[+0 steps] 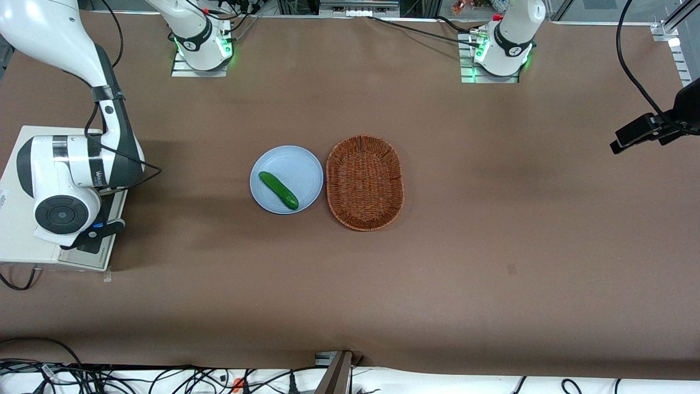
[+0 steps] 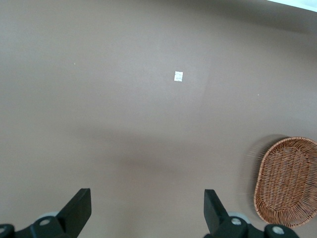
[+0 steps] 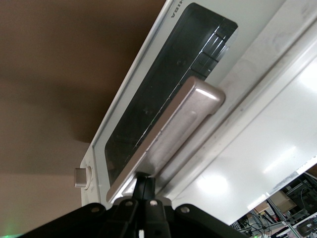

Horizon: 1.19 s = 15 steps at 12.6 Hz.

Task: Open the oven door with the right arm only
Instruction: 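Hook the right gripper under the door handle and pull it outward, then swing the glass door down and open with the right gripper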

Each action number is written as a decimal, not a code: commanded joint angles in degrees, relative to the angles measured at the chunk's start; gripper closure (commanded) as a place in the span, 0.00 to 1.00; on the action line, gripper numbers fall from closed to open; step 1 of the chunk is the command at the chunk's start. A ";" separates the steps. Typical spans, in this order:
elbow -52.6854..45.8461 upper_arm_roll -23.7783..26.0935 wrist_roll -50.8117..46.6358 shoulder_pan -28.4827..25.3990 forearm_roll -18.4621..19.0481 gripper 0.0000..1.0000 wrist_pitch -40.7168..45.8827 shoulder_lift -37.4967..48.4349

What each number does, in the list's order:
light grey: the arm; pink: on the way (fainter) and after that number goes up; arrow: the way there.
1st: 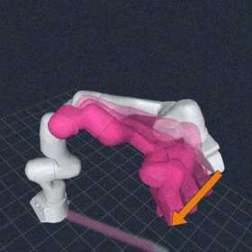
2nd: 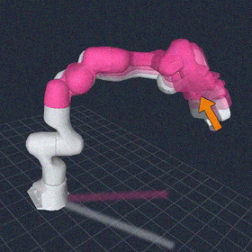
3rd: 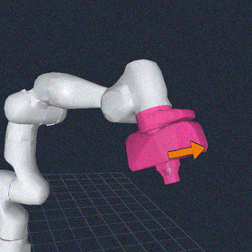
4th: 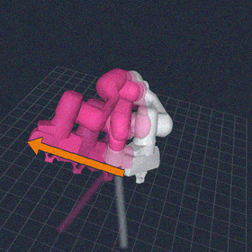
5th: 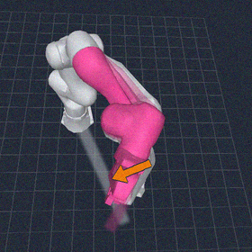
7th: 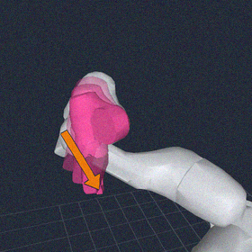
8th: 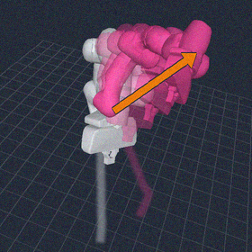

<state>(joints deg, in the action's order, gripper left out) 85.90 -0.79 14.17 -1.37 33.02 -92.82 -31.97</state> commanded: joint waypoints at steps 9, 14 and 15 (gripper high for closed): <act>-0.74 0.70 -5.47 -2.06 -4.37 1.00 -2.71 -3.97; -0.65 0.70 -5.47 -1.89 -5.95 1.00 -7.02 -6.44; -0.65 0.70 -5.47 -1.80 -6.21 1.00 -7.46 -7.22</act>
<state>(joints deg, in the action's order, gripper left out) 85.50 0.90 8.84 -4.81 25.82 -95.23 -34.57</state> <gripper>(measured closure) 0.991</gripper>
